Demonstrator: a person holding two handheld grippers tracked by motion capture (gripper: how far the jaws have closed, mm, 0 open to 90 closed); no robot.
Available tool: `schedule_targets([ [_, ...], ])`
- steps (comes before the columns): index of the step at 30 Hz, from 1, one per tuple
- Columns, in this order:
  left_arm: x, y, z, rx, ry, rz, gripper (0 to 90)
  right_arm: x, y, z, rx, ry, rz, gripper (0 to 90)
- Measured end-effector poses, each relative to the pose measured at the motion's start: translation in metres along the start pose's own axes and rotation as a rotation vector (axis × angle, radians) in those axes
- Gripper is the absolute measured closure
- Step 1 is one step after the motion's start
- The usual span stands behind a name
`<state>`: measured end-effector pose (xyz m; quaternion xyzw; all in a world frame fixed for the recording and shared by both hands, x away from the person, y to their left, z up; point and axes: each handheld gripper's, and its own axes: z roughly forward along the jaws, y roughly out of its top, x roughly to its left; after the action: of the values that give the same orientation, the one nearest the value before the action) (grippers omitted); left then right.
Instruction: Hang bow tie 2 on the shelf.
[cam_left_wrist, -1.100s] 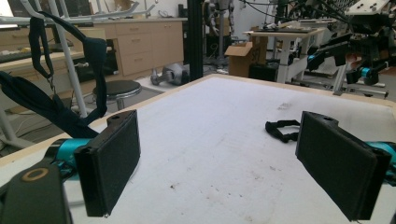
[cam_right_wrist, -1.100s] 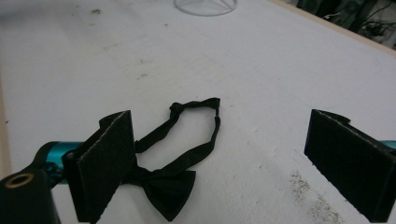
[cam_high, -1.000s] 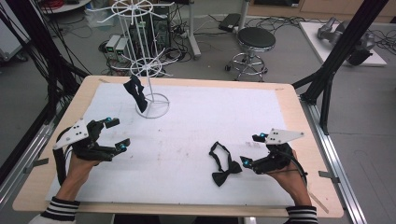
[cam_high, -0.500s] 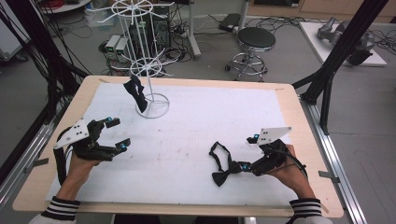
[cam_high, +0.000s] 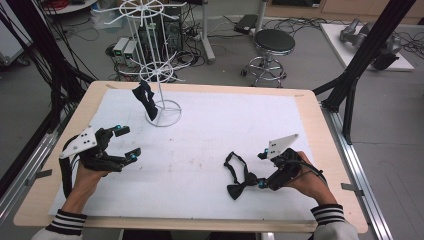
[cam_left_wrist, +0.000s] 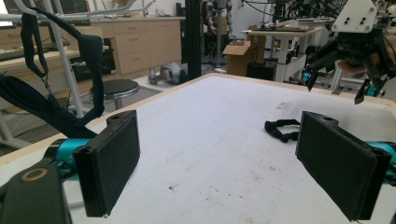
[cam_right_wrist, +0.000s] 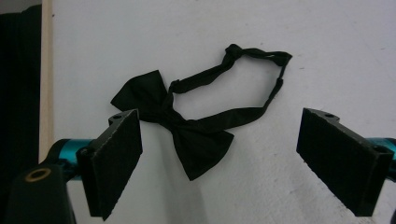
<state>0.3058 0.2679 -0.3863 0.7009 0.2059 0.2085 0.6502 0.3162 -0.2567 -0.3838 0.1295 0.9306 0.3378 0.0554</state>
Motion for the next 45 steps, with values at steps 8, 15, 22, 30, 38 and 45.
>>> schedule_targets([
  [8, 0.0, 0.0, 0.0, 0.002, 0.007, 0.0, 14.2, -0.001, 0.0, 0.015, 0.105, 0.027, -0.026, 17.5],
  [15, 0.0, 0.0, 0.0, 0.003, 0.008, 0.0, 14.2, -0.001, 0.001, 0.025, 0.163, 0.048, -0.049, 21.2],
  [22, 0.0, 0.0, 0.0, 0.002, 0.005, 0.0, 14.2, 0.0, 0.002, 0.033, 0.205, 0.065, -0.067, 27.7],
  [30, 0.0, 0.0, 0.0, 0.003, 0.006, 0.0, 14.2, -0.001, 0.002, 0.038, 0.231, 0.074, -0.054, 34.2],
  [38, 0.0, 0.0, 0.0, 0.004, 0.007, 0.0, 14.3, -0.001, 0.002, 0.041, 0.251, 0.087, -0.058, 36.7],
  [45, 0.0, 0.0, 0.0, 0.001, 0.008, 0.003, 14.3, -0.002, 0.003, 0.044, 0.275, 0.087, -0.053, 38.8],
])
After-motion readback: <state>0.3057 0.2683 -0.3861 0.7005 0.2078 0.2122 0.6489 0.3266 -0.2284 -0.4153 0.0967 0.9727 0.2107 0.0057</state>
